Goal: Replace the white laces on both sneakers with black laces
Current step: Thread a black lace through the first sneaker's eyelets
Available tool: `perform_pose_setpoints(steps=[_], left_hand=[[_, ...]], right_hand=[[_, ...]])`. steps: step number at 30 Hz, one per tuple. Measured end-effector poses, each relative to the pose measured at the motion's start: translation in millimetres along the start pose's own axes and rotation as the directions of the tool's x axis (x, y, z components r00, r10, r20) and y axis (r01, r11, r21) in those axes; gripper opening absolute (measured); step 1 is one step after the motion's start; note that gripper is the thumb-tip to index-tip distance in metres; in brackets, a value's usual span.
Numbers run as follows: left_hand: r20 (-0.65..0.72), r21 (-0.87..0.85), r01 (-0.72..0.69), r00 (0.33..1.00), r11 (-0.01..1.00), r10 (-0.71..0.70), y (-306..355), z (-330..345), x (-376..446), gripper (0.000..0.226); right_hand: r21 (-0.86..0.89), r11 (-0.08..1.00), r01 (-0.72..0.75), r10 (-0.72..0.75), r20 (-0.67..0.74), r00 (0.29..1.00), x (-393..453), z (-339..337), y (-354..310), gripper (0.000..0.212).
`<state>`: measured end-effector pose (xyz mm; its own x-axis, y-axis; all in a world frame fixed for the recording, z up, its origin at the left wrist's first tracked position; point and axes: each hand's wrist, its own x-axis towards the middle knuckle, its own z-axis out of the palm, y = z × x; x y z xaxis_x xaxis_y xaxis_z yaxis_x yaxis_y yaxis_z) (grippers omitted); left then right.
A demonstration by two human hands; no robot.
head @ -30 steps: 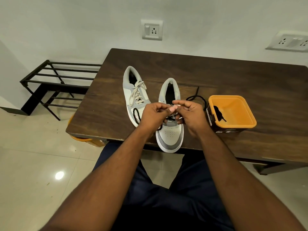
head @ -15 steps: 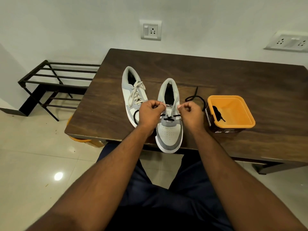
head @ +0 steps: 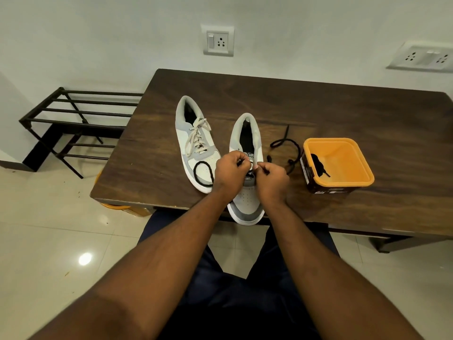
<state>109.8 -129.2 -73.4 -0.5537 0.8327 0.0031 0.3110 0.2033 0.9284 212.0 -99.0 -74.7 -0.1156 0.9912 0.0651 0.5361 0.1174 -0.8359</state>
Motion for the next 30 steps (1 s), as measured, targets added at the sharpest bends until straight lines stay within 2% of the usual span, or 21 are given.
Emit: perform_pose_setpoints(steps=[8, 17, 25, 30], left_hand=[[-0.013, 0.080, 0.005, 1.000, 0.997, -0.004, 2.3, 10.6, -1.3, 0.014], [0.017, 0.129, 0.005, 1.000, 0.992, -0.007, 1.5, 10.5, -1.9, 0.015], [-0.095, 0.114, 0.062, 0.994, 0.992, -0.051, 6.4, 16.9, -9.2, 0.018], [0.007, 0.198, 0.038, 0.999, 0.980, -0.040, 8.2, 11.2, -5.6, 0.019]], right_hand=[[0.255, 0.955, -0.154, 0.144, 0.057, 0.988, 1.7, 0.0, 5.6, 0.016], [0.324, 0.927, -0.190, 0.179, 0.064, 0.982, 3.3, 2.6, 11.0, 0.015], [0.280, 0.947, -0.156, 0.144, 0.065, 0.987, 3.8, 0.0, 10.4, 0.015], [0.301, 0.939, -0.167, 0.155, 0.064, 0.986, 2.3, -0.6, 9.6, 0.015]])
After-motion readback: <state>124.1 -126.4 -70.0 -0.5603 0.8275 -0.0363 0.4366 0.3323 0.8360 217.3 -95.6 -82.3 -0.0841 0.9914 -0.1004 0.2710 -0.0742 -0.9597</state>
